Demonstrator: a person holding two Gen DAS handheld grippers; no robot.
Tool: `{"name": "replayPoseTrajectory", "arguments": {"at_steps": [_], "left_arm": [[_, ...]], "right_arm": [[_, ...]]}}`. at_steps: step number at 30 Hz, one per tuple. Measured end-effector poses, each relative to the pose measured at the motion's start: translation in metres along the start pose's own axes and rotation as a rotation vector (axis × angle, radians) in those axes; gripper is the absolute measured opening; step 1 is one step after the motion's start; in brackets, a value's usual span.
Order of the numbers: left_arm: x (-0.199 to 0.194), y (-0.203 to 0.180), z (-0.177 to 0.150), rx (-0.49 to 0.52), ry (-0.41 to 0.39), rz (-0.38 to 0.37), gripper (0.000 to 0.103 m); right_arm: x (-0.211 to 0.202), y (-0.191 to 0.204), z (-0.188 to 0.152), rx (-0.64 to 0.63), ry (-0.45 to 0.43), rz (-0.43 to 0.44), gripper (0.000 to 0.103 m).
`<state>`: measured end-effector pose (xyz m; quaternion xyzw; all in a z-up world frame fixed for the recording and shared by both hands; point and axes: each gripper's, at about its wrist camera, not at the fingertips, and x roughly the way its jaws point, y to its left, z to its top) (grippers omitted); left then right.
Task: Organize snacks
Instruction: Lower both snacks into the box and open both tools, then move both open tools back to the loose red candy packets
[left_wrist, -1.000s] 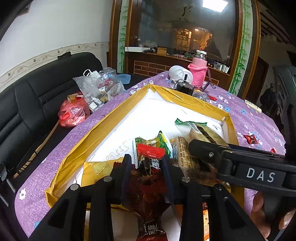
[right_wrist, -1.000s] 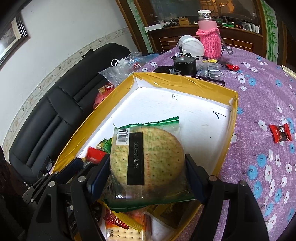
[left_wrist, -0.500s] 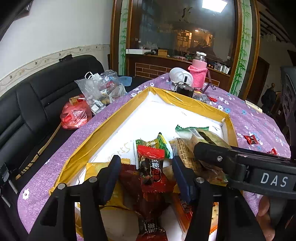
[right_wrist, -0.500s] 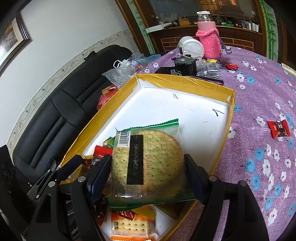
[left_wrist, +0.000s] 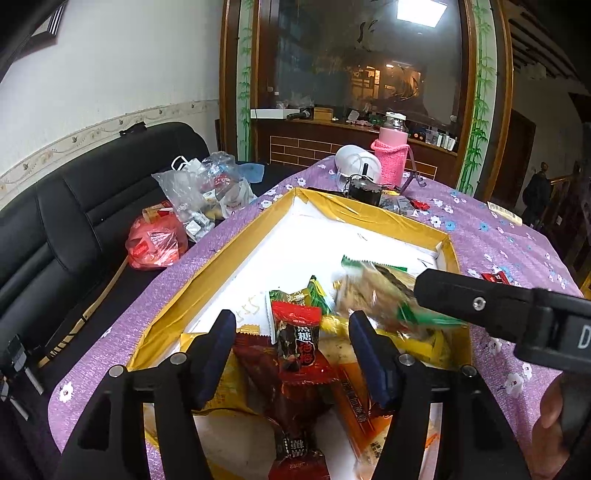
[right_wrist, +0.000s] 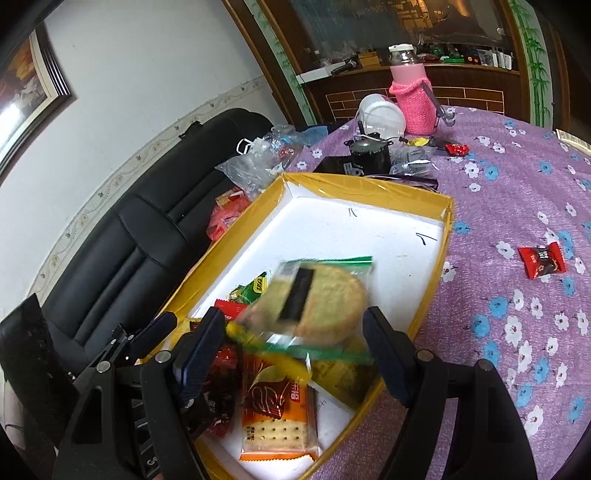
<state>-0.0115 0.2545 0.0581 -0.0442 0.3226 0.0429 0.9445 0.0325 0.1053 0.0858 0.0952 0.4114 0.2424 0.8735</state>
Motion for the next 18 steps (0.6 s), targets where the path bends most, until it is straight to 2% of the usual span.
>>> {"name": "replayPoseTrajectory", "arguments": {"at_steps": [12,18], "left_arm": [[-0.015,-0.010,0.003,0.028,-0.031,0.015,0.074],[-0.023,-0.019,0.003,0.051,-0.041,-0.003,0.074]], "right_arm": [[-0.022,-0.015,-0.004,0.035,-0.024,0.028,0.077],[-0.042,-0.039,-0.010,0.078,-0.045,0.025,0.077]]}}
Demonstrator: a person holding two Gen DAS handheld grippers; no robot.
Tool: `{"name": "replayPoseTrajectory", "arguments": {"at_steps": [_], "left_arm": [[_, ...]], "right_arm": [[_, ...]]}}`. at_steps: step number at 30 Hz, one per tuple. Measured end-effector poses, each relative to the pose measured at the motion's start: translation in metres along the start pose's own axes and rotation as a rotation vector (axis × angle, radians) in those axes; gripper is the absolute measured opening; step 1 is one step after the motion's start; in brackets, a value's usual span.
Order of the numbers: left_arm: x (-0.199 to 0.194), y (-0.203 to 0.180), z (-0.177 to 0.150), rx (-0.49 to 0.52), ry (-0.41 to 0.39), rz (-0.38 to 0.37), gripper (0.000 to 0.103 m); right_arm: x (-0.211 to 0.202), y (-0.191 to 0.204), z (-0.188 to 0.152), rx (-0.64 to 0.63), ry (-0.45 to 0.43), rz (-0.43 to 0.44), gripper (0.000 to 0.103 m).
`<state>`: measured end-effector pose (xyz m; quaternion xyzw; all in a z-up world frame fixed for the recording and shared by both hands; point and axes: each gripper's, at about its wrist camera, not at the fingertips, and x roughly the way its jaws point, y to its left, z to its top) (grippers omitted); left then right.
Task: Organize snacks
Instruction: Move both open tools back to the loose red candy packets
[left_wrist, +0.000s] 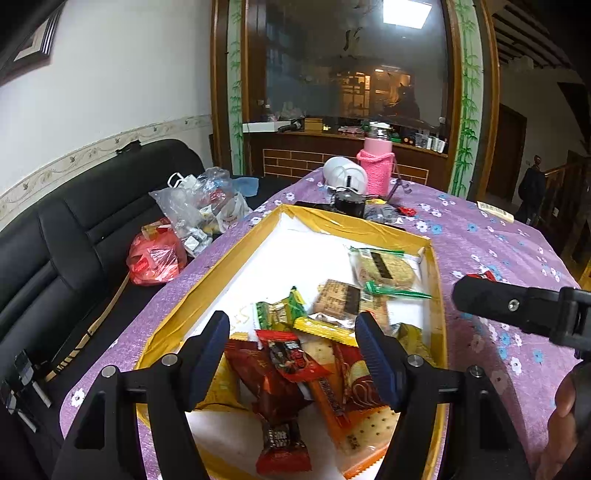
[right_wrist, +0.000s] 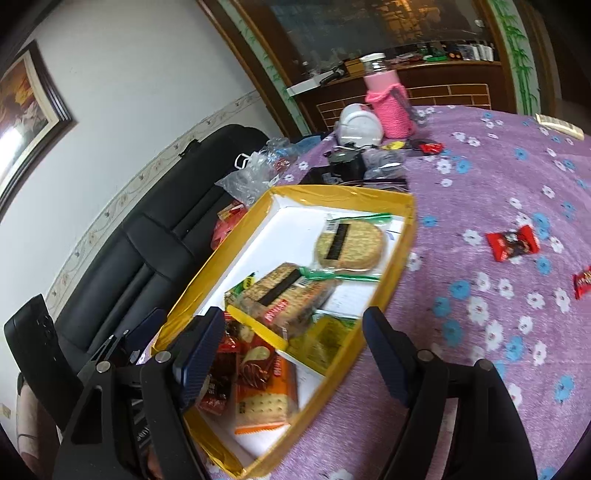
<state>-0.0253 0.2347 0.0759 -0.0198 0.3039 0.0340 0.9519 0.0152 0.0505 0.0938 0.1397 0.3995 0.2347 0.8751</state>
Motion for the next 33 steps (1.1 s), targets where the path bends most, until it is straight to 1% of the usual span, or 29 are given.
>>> {"name": "replayPoseTrajectory", "arguments": {"at_steps": [4,5,8,11,12,14,15,16,17,18,19,21,23,24,26,28,30,33], "left_arm": [[-0.005,-0.011,0.000,0.025,-0.005,-0.019,0.074],[-0.006,-0.014,0.000,0.031,-0.007,-0.022,0.074],[-0.011,-0.026,0.002,0.057,-0.014,-0.038,0.074],[-0.015,-0.039,0.004,0.083,-0.016,-0.073,0.074],[-0.016,-0.044,0.005,0.094,-0.017,-0.086,0.074],[-0.018,-0.058,0.010,0.126,-0.013,-0.122,0.074],[-0.017,-0.064,0.013,0.137,-0.001,-0.153,0.074],[-0.017,-0.070,0.016,0.143,0.015,-0.191,0.073],[-0.016,-0.077,0.023,0.149,0.041,-0.249,0.073],[-0.016,-0.082,0.027,0.153,0.056,-0.284,0.071],[-0.014,-0.090,0.034,0.162,0.073,-0.325,0.065],[-0.006,-0.107,0.045,0.186,0.112,-0.375,0.055],[0.009,-0.133,0.058,0.235,0.177,-0.459,0.054],[0.014,-0.143,0.061,0.261,0.192,-0.469,0.054],[0.028,-0.170,0.067,0.330,0.232,-0.458,0.054],[0.047,-0.201,0.072,0.392,0.264,-0.467,0.054],[0.066,-0.221,0.074,0.419,0.277,-0.452,0.054],[0.105,-0.239,0.076,0.413,0.342,-0.472,0.054]], "right_arm": [[-0.019,-0.027,-0.005,0.028,-0.034,-0.047,0.076],[-0.026,-0.036,-0.006,0.046,-0.039,-0.051,0.072],[-0.043,-0.063,-0.007,0.111,-0.037,-0.064,0.067],[-0.068,-0.101,-0.004,0.219,-0.058,-0.122,0.060],[-0.076,-0.115,-0.002,0.263,-0.068,-0.151,0.056],[-0.087,-0.144,0.001,0.356,-0.068,-0.223,0.030],[-0.090,-0.155,0.001,0.392,-0.066,-0.236,0.028],[-0.093,-0.171,0.001,0.446,-0.065,-0.239,0.028],[-0.096,-0.184,0.001,0.482,-0.071,-0.237,0.027],[-0.100,-0.197,0.000,0.509,-0.086,-0.246,0.027],[-0.102,-0.204,0.000,0.520,-0.094,-0.255,0.027],[-0.104,-0.218,-0.004,0.547,-0.114,-0.244,0.027],[-0.103,-0.231,-0.010,0.577,-0.130,-0.213,0.027],[-0.102,-0.233,-0.011,0.579,-0.129,-0.209,0.027],[-0.101,-0.240,-0.013,0.588,-0.124,-0.201,0.027],[-0.101,-0.244,-0.014,0.602,-0.126,-0.172,0.027],[-0.104,-0.246,-0.016,0.608,-0.132,-0.163,0.027],[-0.110,-0.247,-0.018,0.603,-0.147,-0.156,0.027]]}}
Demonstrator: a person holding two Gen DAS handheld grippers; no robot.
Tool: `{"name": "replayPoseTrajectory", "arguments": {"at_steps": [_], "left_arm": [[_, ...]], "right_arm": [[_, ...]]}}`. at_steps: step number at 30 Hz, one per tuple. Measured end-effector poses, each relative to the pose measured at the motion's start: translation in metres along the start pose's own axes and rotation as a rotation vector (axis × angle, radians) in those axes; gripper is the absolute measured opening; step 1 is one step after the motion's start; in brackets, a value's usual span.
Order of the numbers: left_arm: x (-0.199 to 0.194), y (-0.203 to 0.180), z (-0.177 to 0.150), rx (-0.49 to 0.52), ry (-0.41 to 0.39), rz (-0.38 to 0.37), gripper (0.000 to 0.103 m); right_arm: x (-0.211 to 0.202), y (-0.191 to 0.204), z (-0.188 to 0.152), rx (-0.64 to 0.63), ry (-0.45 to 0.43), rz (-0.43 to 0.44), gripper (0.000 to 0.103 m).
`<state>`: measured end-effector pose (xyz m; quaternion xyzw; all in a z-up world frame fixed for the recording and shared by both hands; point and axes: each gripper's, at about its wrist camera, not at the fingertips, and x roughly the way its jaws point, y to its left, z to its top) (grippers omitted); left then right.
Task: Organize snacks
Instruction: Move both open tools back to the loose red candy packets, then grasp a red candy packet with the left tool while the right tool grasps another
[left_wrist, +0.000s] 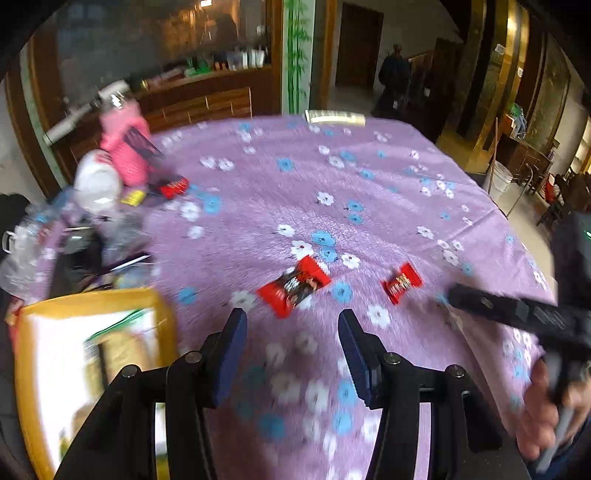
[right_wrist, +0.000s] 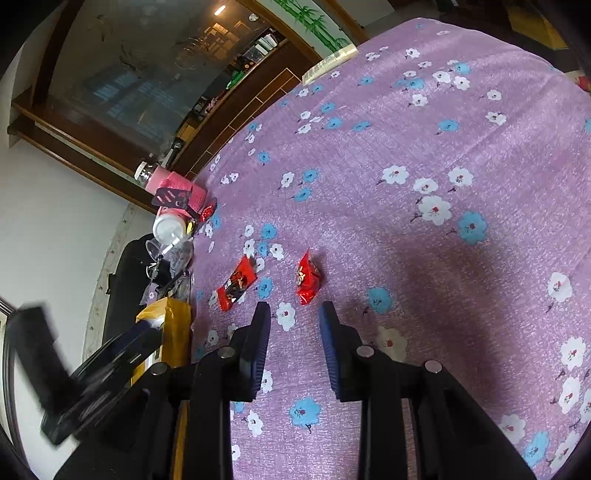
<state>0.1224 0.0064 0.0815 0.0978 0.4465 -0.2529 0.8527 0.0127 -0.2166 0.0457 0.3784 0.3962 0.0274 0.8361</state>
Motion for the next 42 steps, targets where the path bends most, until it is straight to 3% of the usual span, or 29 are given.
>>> {"name": "replayPoseTrajectory", "arguments": {"at_steps": [9,11,16,21,23,25,28,36,42], "left_arm": [[0.068,0.005,0.032,-0.045,0.079,-0.086,0.054],[0.076,0.001,0.028,-0.020,0.096,-0.048,0.054],[0.080,-0.008,0.009,0.006,0.116,-0.066,0.055],[0.082,-0.023,0.002,0.061,0.088,0.038,0.055],[0.082,-0.022,0.004,0.032,0.079,0.049,0.051],[0.082,-0.022,0.004,0.013,0.062,0.064,0.031],[0.079,-0.019,0.001,-0.023,0.060,0.094,0.014],[0.044,-0.003,-0.046,-0.234,0.069,0.041,0.013],[0.036,0.001,-0.067,-0.257,-0.020,-0.018,0.012]], "right_arm": [[-0.005,-0.004,0.003,0.025,-0.005,0.030,0.028],[-0.007,-0.006,0.005,0.036,-0.005,0.038,0.028],[-0.008,-0.007,0.006,0.043,-0.011,0.038,0.028],[-0.006,-0.007,0.005,0.040,-0.019,0.025,0.028],[-0.005,-0.007,0.006,0.033,-0.021,0.013,0.028],[-0.004,-0.007,0.005,0.031,-0.018,0.013,0.028],[-0.003,-0.006,0.005,0.018,-0.018,0.006,0.028],[0.007,-0.001,0.001,-0.018,0.009,-0.009,0.028],[0.017,0.004,-0.003,-0.063,0.019,-0.027,0.027]]}}
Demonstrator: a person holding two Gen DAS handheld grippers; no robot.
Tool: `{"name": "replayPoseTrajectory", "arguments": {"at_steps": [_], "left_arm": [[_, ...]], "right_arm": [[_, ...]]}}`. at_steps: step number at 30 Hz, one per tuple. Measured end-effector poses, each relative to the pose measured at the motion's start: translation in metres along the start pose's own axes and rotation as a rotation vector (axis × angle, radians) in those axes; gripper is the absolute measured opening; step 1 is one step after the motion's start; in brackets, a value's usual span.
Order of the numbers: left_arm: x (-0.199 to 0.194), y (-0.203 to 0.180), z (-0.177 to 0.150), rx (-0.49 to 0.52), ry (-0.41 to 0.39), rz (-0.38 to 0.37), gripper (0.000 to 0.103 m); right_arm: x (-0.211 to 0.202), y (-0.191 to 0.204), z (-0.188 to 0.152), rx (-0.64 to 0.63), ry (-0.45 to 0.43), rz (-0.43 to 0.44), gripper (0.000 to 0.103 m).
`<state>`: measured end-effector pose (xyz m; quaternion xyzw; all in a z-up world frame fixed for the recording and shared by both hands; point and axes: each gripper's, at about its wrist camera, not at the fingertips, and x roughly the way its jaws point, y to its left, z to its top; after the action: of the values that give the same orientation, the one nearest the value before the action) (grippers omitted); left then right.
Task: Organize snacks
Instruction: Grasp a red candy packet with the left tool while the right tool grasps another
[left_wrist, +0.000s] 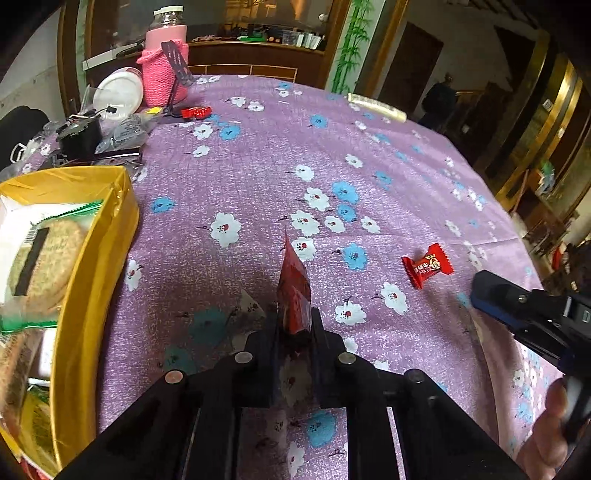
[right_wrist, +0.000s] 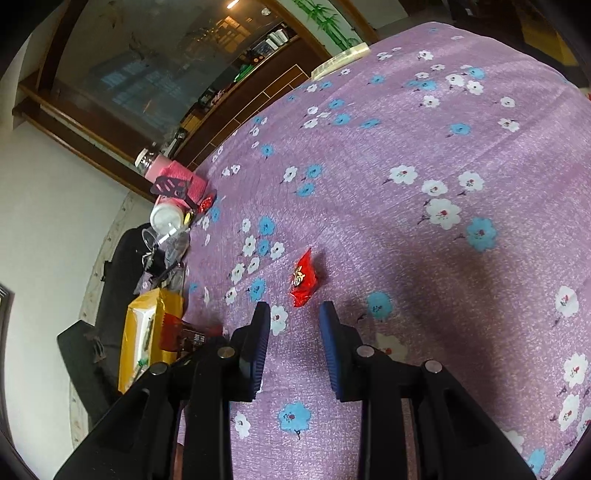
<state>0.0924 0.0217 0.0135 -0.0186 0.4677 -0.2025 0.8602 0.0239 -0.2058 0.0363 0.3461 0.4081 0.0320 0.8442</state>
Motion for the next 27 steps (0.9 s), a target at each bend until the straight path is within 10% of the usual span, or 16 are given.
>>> {"name": "replayPoseTrajectory", "arguments": {"at_steps": [15,18,27], "left_arm": [[0.002,0.005,0.002,-0.013,-0.034,-0.058,0.012],[0.002,0.004,0.001,-0.008,-0.039,-0.052,0.012],[-0.002,0.003,0.001,-0.004,-0.056,-0.055,0.012]], "right_arm": [[0.048,0.020,0.018,-0.006,0.039,-0.210,0.035],[0.055,0.028,0.012,-0.083,0.038,-0.273,0.017],[0.031,0.017,0.000,-0.069,-0.001,-0.148,0.013]]}}
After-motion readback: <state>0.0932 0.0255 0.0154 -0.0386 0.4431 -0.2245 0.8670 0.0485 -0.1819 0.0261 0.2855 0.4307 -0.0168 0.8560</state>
